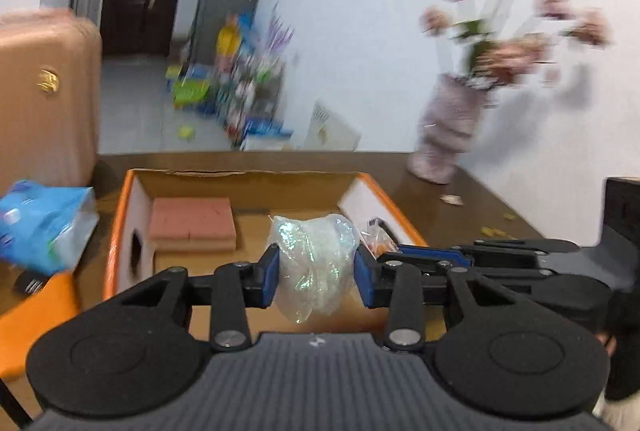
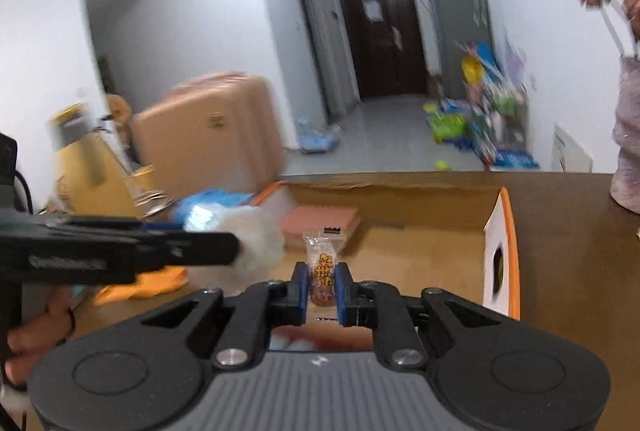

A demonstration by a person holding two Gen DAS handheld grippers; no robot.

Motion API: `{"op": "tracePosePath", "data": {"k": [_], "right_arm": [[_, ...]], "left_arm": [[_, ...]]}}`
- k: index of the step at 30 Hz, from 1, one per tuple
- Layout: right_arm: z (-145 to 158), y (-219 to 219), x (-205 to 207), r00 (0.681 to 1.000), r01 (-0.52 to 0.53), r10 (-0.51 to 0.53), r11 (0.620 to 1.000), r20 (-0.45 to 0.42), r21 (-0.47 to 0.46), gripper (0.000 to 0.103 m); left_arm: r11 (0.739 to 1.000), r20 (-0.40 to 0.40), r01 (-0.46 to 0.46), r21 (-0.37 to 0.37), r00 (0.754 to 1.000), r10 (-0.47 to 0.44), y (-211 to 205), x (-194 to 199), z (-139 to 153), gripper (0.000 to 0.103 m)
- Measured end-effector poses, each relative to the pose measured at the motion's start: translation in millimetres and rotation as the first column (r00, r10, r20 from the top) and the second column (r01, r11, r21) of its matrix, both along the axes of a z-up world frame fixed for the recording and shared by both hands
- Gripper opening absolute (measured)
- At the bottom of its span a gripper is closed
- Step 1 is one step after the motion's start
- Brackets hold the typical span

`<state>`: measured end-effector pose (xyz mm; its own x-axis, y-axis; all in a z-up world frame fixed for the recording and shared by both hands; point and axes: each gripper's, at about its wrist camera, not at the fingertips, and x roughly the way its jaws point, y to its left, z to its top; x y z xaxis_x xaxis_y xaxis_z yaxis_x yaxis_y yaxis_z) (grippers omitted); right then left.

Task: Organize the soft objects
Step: 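Carry the bag and packet into the box and open both grippers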

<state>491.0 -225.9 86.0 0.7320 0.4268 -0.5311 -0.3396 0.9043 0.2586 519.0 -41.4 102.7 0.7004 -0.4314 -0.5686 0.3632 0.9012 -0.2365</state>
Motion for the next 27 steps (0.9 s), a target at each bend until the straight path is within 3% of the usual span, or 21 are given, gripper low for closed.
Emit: {"op": "tracePosePath", "data": {"k": [2, 6, 11, 13, 15, 20, 27], "right_arm": [[-7, -1, 60, 0.996, 0.046, -0.046, 0.999, -0.074, -0.005, 0.013], [-40, -8, 160, 0.959, 0.135, -0.127, 0.991, -0.254, 0.013, 0.014], [-81, -21, 212, 0.908, 0.203, -0.155, 0.975, -0.389, 0.086, 0.021], [-90, -21, 216, 0.907, 0.2, -0.146, 0.975, -0.394, 0.099, 0.037], [-93, -22, 216, 0.907, 0.192, -0.135, 0.976, -0.399, 0.107, 0.047], [-78, -26, 201, 0.92, 0.21, -0.173, 0.975, -0.352, 0.071, 0.048], [-14, -36, 138, 0.949, 0.21, -0.205, 0.978, -0.238, -0.002, 0.055]], "left_arm": [[0.999, -0.06, -0.038, 0.036, 0.997, 0.041, -15, 57, -13, 0.039], [0.989, -0.106, -0.103, 0.104, 0.988, 0.114, -33, 131, -45, 0.044], [0.987, -0.144, -0.137, 0.089, 0.978, 0.149, -28, 160, -71, 0.067], [0.989, -0.155, -0.133, 0.06, 0.978, 0.141, -22, 162, -74, 0.071], [0.991, -0.176, -0.132, 0.019, 0.975, 0.133, -16, 164, -74, 0.082], [0.988, -0.135, -0.15, 0.031, 0.979, 0.152, -7, 149, -54, 0.083], [0.984, -0.062, -0.164, 0.072, 0.984, 0.169, 6, 93, -1, 0.083]]}}
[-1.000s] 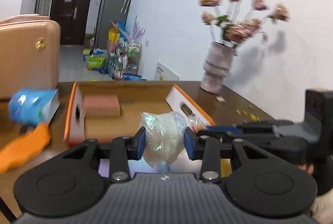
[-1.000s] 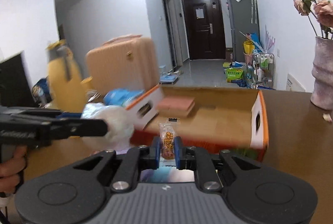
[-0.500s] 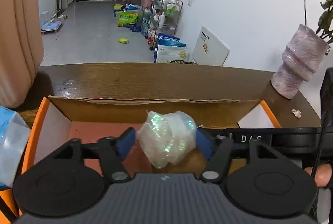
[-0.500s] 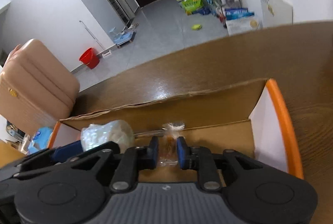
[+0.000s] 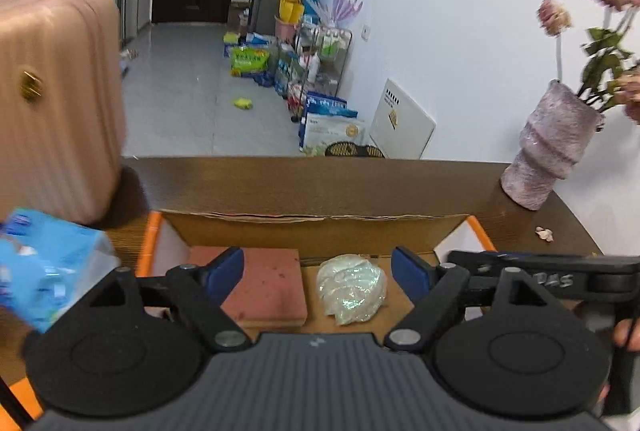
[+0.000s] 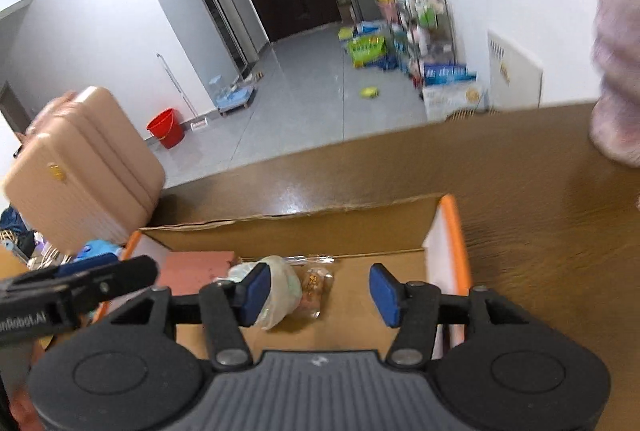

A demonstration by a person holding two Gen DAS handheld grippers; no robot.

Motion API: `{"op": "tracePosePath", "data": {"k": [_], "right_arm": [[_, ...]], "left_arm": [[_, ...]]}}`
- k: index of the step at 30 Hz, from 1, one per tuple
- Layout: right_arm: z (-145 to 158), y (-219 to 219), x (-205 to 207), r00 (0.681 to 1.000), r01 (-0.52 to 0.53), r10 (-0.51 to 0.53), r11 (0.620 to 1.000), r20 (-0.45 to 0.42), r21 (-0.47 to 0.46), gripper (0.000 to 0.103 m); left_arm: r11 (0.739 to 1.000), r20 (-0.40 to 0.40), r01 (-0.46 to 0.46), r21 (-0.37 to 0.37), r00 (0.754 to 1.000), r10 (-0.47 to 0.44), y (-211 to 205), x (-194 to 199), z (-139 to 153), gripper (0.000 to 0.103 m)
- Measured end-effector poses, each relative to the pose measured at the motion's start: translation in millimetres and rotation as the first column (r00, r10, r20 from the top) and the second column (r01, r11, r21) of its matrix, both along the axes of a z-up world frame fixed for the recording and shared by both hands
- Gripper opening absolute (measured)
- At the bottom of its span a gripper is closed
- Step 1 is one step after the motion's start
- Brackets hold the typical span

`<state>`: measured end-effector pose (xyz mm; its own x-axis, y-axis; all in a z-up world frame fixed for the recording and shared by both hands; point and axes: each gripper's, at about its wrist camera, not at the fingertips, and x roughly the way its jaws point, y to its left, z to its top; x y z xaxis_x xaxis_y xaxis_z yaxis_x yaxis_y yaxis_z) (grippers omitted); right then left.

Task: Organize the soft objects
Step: 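Carry the bag and packet into the box and open both grippers, then bring both grippers back over the pile toward the plush sheep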

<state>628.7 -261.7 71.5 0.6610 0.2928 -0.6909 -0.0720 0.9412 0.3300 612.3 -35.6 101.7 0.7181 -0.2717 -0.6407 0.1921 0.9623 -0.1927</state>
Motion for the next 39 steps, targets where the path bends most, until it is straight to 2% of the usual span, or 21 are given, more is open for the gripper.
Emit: {"op": "tracePosePath", "data": {"k": [6, 11, 16, 21, 25, 27, 29, 34, 39], "right_arm": [[60, -12, -81, 0.995, 0.001, 0.008, 0.996, 0.099, -0.094, 0.061], [83, -22, -160, 0.983, -0.004, 0.028, 0.992, 0.183, -0.13, 0.066], [71, -21, -255, 0.949, -0.067, 0.118, 0.982, 0.293, -0.178, 0.072], [32, -10, -349, 0.93, -0.086, 0.156, 0.973, 0.333, -0.214, 0.073], [-2, -7, -407, 0.938, -0.092, 0.132, 0.986, 0.32, -0.136, 0.075], [-17, -9, -428, 0.951, -0.076, 0.093, 0.995, 0.295, -0.07, 0.075], [-29, -9, -437, 0.963, -0.047, 0.058, 0.998, 0.265, -0.046, 0.076], [-45, -4, -437, 0.972, -0.022, 0.043, 0.995, 0.229, -0.094, 0.076], [-48, -5, -416, 0.964, 0.011, 0.02, 0.993, 0.264, -0.114, 0.075]], "left_arm": [[0.999, 0.032, 0.0, 0.049, 0.999, -0.001, 17, -72, 37, 0.085], [0.997, 0.039, 0.007, 0.076, 0.999, -0.01, 27, -141, 32, 0.086], [0.996, 0.109, 0.022, 0.081, 0.994, -0.03, 40, -235, 8, 0.089], [0.996, 0.189, 0.067, 0.053, 0.979, -0.076, 47, -329, -20, 0.096], [0.997, 0.187, 0.066, 0.038, 0.98, -0.072, 45, -387, -46, 0.098], [0.998, 0.172, 0.05, 0.029, 0.984, -0.054, 43, -404, -57, 0.098], [0.999, 0.136, 0.037, 0.031, 0.99, -0.041, 41, -412, -67, 0.098], [0.994, 0.097, 0.068, 0.085, 0.992, -0.077, 28, -411, -80, 0.098], [0.993, 0.08, 0.091, 0.07, 0.992, -0.097, 17, -390, -84, 0.098]]}}
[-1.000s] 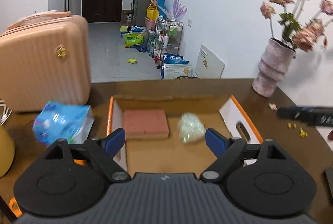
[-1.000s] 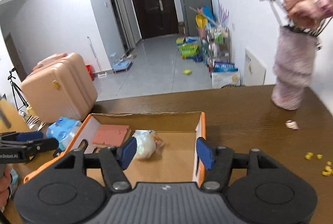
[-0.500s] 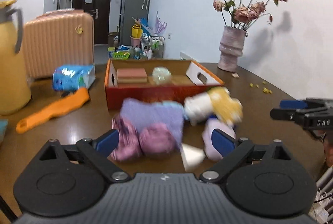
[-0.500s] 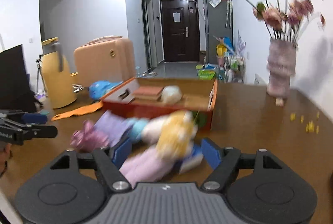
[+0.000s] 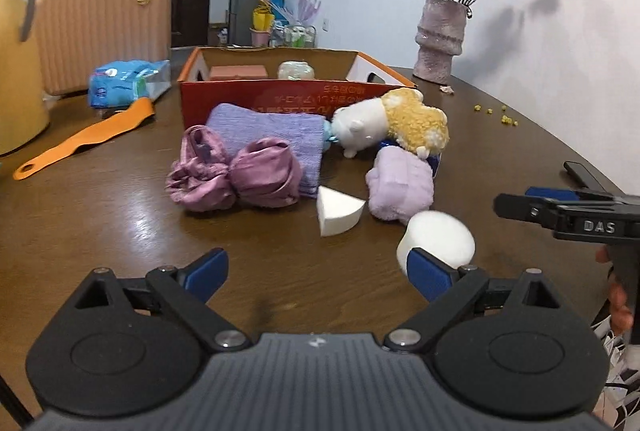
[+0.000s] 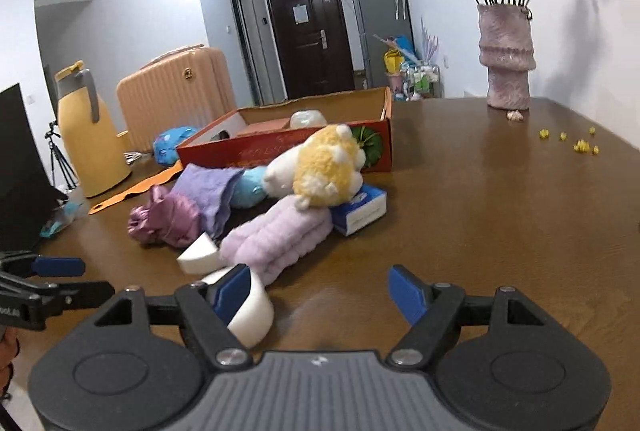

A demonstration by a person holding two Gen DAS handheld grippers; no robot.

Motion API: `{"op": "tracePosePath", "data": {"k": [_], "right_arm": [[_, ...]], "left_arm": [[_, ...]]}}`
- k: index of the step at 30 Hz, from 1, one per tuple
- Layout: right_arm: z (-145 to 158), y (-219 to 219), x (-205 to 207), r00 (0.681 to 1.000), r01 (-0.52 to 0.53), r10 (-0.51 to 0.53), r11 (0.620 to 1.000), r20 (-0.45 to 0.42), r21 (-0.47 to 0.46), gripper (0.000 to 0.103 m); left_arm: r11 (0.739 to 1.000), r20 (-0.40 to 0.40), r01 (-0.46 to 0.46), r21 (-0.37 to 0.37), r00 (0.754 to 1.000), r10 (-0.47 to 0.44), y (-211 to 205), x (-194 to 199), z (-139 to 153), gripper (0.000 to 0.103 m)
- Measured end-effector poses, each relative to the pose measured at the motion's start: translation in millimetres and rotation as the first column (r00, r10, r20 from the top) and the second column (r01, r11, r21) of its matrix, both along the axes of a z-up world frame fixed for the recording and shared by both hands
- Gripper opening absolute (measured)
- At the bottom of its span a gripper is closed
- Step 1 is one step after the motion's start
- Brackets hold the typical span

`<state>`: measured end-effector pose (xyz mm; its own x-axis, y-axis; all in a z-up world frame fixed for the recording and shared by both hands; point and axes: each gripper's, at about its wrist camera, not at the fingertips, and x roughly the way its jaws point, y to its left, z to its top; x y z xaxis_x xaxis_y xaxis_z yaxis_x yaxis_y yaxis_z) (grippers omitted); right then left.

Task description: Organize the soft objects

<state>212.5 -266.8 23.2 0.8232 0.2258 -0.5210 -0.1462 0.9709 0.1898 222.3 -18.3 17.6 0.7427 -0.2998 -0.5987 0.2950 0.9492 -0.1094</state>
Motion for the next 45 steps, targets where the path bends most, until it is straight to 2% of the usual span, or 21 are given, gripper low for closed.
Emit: {"op": "tracePosePath", "data": {"k": [6, 11, 12, 14, 18, 22, 25, 28, 31, 34, 36, 41, 45], "right_arm": [[4, 10, 61, 0.998, -0.022, 0.026, 0.998, 0.061, -0.061, 0.073], [0, 24, 119, 0.997, 0.007, 0.002, 0.992, 0.077, -0.128, 0.072], [-2, 25, 129, 0.998, 0.007, 0.002, 0.992, 0.07, -0.129, 0.067], [-8, 28, 145, 0.999, -0.018, 0.023, 0.992, 0.038, -0.128, 0.046], [-9, 24, 148, 0.999, -0.006, 0.01, 0.997, 0.052, -0.081, 0.044], [6, 11, 127, 0.993, 0.024, -0.021, 0.999, 0.12, -0.03, 0.043], [23, 12, 92, 0.987, -0.01, 0.019, 0.999, 0.162, -0.054, 0.044], [29, 14, 51, 0.987, -0.087, 0.085, 0.996, 0.137, 0.01, 0.044], [18, 25, 13, 0.982, -0.179, 0.173, 0.981, 0.074, 0.073, 0.044], [-1, 35, -17, 0.986, -0.168, 0.168, 0.981, 0.008, 0.102, 0.044], [-8, 31, -31, 0.987, -0.161, 0.163, 0.977, -0.004, 0.141, 0.044], [-6, 33, -54, 0.977, -0.208, 0.211, 0.968, -0.008, 0.139, 0.044], [-15, 54, -60, 0.972, -0.225, 0.23, 0.969, -0.042, 0.098, 0.052]], "left_arm": [[1.0, 0.01, 0.027, -0.005, 1.0, -0.027, -22, 45, 5, 0.098], [1.0, 0.013, 0.026, 0.01, 1.0, -0.027, -30, 70, 5, 0.098], [1.0, 0.007, 0.023, 0.008, 1.0, -0.023, -29, 73, 4, 0.098], [1.0, -0.006, 0.012, 0.004, 1.0, -0.012, -26, 78, 0, 0.098], [1.0, -0.022, -0.01, -0.001, 1.0, 0.01, -19, 83, -3, 0.098], [1.0, -0.002, -0.012, -0.008, 1.0, 0.012, -16, 74, 3, 0.098], [1.0, 0.025, -0.011, -0.012, 1.0, 0.012, -13, 62, 9, 0.098], [0.999, 0.03, -0.014, -0.043, 0.999, 0.015, -4, 46, 12, 0.098], [0.996, 0.006, -0.016, -0.09, 1.0, 0.016, 5, 27, 11, 0.098], [0.995, -0.008, -0.005, -0.099, 1.0, 0.005, 9, 9, 7, 0.098], [0.994, -0.02, -0.004, -0.112, 1.0, 0.002, 15, -4, 2, 0.098], [0.976, -0.055, 0.0, -0.219, 0.998, -0.013, 37, -32, -2, 0.098], [0.973, -0.077, -0.027, -0.229, 0.997, 0.01, 44, -42, -10, 0.098]]}}
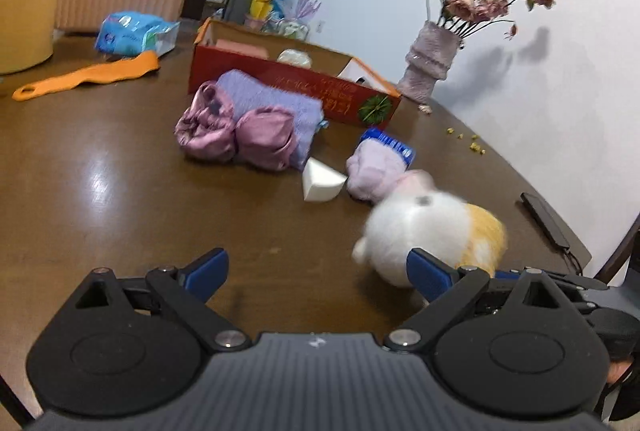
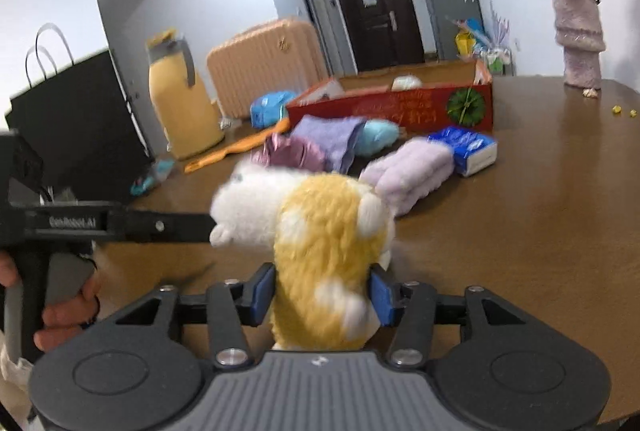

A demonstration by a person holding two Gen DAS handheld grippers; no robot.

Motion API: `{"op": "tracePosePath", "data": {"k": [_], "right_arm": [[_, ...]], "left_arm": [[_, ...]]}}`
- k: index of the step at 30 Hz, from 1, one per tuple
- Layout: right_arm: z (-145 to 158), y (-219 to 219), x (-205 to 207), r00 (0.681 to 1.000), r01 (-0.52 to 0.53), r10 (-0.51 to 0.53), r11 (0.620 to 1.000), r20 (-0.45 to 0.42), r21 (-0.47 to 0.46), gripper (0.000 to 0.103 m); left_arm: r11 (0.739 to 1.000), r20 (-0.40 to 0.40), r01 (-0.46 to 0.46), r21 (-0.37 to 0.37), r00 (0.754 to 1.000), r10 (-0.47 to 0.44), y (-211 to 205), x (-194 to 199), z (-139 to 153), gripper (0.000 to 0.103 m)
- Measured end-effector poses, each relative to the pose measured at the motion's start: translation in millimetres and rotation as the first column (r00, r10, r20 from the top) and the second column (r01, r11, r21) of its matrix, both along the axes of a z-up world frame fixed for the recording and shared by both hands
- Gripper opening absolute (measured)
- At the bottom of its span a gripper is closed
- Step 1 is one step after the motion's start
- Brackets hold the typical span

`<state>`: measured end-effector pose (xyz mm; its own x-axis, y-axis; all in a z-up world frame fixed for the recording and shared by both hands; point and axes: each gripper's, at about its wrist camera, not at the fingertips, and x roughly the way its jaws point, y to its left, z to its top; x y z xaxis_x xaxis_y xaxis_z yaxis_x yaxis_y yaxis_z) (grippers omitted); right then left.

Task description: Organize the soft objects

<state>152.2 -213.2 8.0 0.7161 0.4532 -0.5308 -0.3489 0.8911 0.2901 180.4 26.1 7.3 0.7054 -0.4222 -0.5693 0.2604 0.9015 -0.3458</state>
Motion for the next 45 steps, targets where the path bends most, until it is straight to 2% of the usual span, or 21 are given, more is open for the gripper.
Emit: {"op": "tracePosePath", "data": {"k": [2, 8, 10, 11, 13, 15, 16, 17, 19, 21, 24, 28, 30, 33, 34, 35, 36, 37, 38, 42, 45], "right_arm": [[-1, 1, -2, 1.0, -0.002, 0.002, 1.0, 0.0, -0.002, 0.052], [10, -11, -11, 0.999, 0.001, -0.002, 1.0, 0.033, 0.018, 0.055], [10, -12, -13, 0.999, -0.032, 0.032, 0.999, 0.02, 0.034, 0.043], [8, -10, -13, 0.999, -0.051, 0.05, 0.998, 0.01, 0.045, 0.043], [6, 1, -13, 0.996, -0.09, 0.09, 0.995, 0.004, 0.049, 0.043], [6, 16, -14, 0.991, -0.136, 0.136, 0.99, 0.009, 0.046, 0.043], [5, 21, -12, 0.987, -0.159, 0.159, 0.986, 0.004, 0.049, 0.041], [4, 27, -11, 0.985, -0.17, 0.17, 0.985, 0.0, 0.041, 0.041], [4, 35, -11, 0.984, -0.176, 0.176, 0.984, 0.002, 0.014, 0.041], [6, 34, -10, 0.985, -0.172, 0.172, 0.985, -0.002, 0.02, 0.042], [12, 21, -11, 0.986, -0.164, 0.163, 0.984, 0.016, 0.068, 0.043], [24, -2, -4, 0.997, -0.065, 0.059, 0.991, 0.051, 0.115, 0.046], [31, -13, 4, 0.998, -0.03, 0.02, 0.989, 0.066, 0.145, 0.048], [38, -11, 24, 0.996, -0.032, 0.022, 0.993, 0.086, 0.113, 0.054], [40, -6, 30, 0.995, -0.053, 0.045, 0.995, 0.089, 0.089, 0.056], [40, -1, 37, 0.994, -0.085, 0.08, 0.994, 0.08, 0.063, 0.056], [38, 5, 44, 0.992, -0.112, 0.11, 0.993, 0.061, 0.039, 0.055], [35, 10, 49, 0.991, -0.125, 0.124, 0.992, 0.04, 0.02, 0.049], [31, 15, 54, 0.989, -0.145, 0.145, 0.989, 0.013, 0.003, 0.047], [35, 15, 58, 0.986, -0.165, 0.165, 0.986, 0.005, 0.037, 0.043], [59, 9, 55, 0.985, -0.155, 0.148, 0.985, 0.091, 0.071, 0.043]], "left_arm": [[1.0, -0.017, -0.017, -0.006, 1.0, 0.017, 3, -2, -3, 0.098], [1.0, 0.002, -0.014, -0.02, 1.0, 0.014, 4, -7, 0, 0.098], [1.0, -0.002, 0.01, -0.022, 1.0, -0.011, -1, -7, -2, 0.098], [1.0, -0.003, 0.013, -0.019, 1.0, -0.013, -3, -6, -4, 0.096], [1.0, -0.004, -0.01, -0.004, 1.0, 0.01, -7, -2, -7, 0.089], [0.998, -0.013, -0.045, 0.033, 0.999, 0.045, -10, 7, -9, 0.071], [0.998, -0.029, -0.05, 0.042, 0.998, 0.052, -11, 11, -10, 0.065], [0.999, -0.036, -0.046, 0.029, 0.998, 0.047, -10, 14, -10, 0.058], [0.999, -0.032, -0.033, -0.001, 0.999, 0.033, -7, 14, -8, 0.058], [0.999, -0.019, -0.042, -0.006, 0.999, 0.042, -3, 11, -7, 0.069], [0.999, -0.027, -0.03, -0.037, 0.999, 0.029, 4, 8, -7, 0.075], [0.989, 0.003, 0.053, -0.136, 0.999, -0.053, 13, -7, 0, 0.086], [0.98, 0.024, 0.103, -0.172, 0.995, -0.1, 11, -12, 1, 0.095], [0.972, -0.005, 0.16, -0.174, 0.987, -0.163, -10, -8, -5, 0.096], [0.973, -0.013, 0.173, -0.153, 0.984, -0.177, -20, -6, -9, 0.094], [0.975, -0.024, 0.185, -0.124, 0.982, -0.189, -29, -4, -12, 0.084], [0.974, -0.033, 0.202, -0.103, 0.978, -0.206, -35, -1, -16, 0.065], [0.972, -0.047, 0.213, -0.099, 0.975, -0.218, -38, 1, -20, 0.054], [0.969, -0.062, 0.221, -0.111, 0.971, -0.229, -37, 4, -24, 0.05], [0.962, -0.036, 0.226, -0.152, 0.972, -0.234, -26, 10, -18, 0.048], [0.957, 0.053, 0.261, -0.128, 0.965, -0.256, -26, 20, 12, 0.048]]}}
